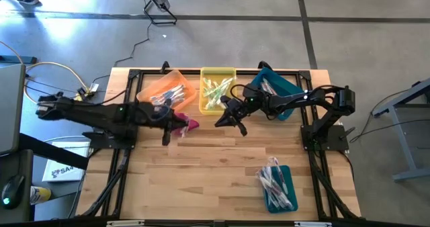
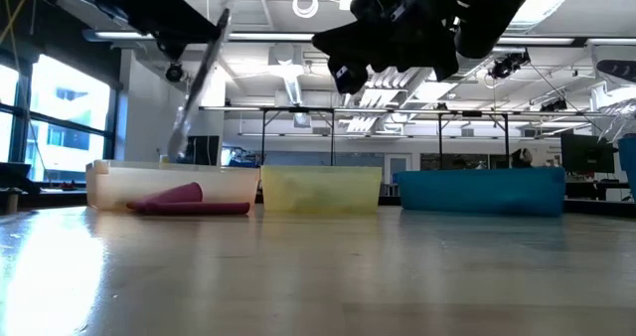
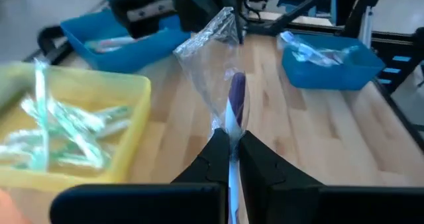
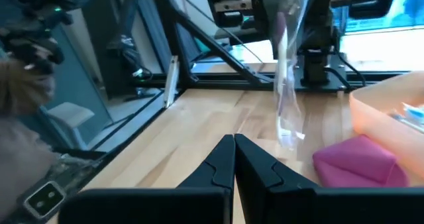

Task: Pick & Place Toothbrushes
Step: Put the purple toothbrush into the bottom blue bin

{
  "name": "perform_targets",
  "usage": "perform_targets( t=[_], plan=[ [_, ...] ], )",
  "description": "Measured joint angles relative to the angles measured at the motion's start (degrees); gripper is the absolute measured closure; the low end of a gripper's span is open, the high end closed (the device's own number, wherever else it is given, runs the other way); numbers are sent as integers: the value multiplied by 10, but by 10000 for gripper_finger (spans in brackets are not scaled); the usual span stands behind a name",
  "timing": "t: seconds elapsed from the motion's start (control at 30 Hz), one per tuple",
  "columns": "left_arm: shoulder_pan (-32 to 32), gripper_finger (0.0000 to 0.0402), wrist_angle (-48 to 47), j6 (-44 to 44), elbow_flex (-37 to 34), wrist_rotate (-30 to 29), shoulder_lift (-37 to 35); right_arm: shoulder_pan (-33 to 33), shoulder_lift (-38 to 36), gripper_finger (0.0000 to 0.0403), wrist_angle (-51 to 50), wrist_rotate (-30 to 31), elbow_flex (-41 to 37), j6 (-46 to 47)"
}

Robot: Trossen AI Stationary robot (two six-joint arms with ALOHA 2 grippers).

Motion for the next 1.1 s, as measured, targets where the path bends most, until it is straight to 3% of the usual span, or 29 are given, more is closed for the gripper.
perform_targets(
  t=[0.17,0.4,0.77,0.87,0.97,1.1],
  plan=[
    [77,394,67,71,0,81,23,0,0,401,-1,40,0,3],
    [147,394,167,139,0,139,85,3,0,401,9,99,0,3],
    [167,394,285,189,0,166,151,30,0,401,40,275,0,1],
    [167,394,288,194,0,166,151,37,0,398,40,290,0,0],
    [168,394,288,194,0,166,151,46,0,376,42,294,0,0],
    [167,394,288,194,0,166,151,62,0,312,55,348,0,0]
  ],
)
